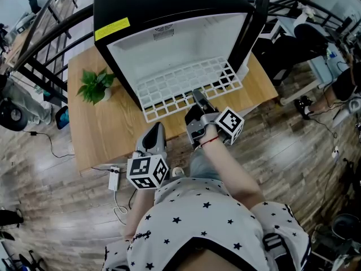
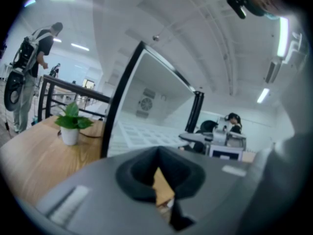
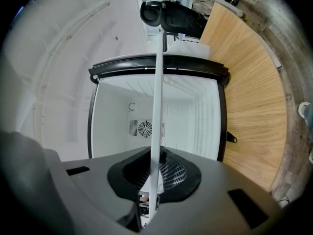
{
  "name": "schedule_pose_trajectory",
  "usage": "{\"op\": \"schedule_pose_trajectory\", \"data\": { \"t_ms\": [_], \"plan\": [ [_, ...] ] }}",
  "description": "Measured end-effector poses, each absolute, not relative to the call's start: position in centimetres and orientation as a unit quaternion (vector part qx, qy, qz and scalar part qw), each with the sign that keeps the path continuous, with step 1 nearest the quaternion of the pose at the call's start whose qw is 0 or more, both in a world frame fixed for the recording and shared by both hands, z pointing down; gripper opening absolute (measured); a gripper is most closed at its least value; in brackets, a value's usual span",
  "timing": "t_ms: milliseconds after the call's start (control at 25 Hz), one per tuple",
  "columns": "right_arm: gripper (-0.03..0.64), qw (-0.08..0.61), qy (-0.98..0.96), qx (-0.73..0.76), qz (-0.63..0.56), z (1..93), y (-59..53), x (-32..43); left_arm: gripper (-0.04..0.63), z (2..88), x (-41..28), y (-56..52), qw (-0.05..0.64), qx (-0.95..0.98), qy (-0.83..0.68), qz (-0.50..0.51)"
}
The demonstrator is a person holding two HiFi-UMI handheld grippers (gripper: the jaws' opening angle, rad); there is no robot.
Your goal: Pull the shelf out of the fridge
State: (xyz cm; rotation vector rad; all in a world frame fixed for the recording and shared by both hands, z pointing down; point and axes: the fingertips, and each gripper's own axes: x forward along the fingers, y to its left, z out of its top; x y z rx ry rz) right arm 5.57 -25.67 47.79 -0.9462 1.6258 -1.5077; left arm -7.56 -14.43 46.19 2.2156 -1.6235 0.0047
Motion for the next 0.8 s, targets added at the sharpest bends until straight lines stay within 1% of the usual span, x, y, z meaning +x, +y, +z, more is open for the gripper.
{"op": "schedule_pose_trajectory", "data": {
  "t_ms": [800],
  "plan": [
    [0.038, 0.354, 0.623, -0.378, -0.586, 47.73, -25.75, 5.68, 0.008, 46.36, -7.49, -14.83, 0.198, 0.799, -0.568, 0.004]
  ]
}}
